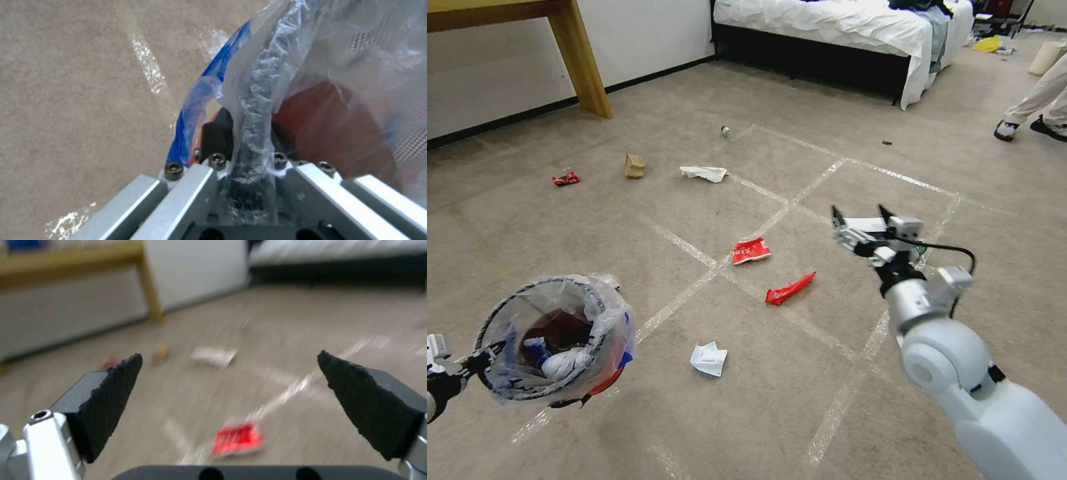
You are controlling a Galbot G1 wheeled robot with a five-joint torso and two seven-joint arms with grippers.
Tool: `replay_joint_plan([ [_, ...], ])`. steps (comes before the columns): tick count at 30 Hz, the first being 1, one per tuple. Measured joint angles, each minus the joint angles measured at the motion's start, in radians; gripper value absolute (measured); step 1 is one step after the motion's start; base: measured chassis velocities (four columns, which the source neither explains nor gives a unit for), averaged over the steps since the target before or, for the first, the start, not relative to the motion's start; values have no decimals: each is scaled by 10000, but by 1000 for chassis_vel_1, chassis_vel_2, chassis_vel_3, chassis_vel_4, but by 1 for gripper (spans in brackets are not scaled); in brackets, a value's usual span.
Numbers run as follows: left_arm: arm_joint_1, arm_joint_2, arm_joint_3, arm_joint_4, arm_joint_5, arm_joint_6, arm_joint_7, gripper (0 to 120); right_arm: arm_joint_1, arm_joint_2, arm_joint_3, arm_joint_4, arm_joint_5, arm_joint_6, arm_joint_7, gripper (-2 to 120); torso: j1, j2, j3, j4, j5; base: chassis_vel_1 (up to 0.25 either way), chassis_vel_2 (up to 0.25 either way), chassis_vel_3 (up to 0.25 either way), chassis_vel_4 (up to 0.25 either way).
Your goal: Pick up the trash bin and place the garbage on the floor into it.
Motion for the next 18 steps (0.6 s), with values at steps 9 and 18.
replay_joint_plan([
  [9,58,-395,-125,-78,53,0,-4,1,3620,879,-5406,-2206,1647,-3422,1434,100,0,0,1,4,-4,0,0,0,0],
  [18,281,-807,-391,-265,136,0,91,1,5069,2696,-8317,-4460,2082,-4897,1894,100,1,-1,1,4,-2,0,0,0,0],
])
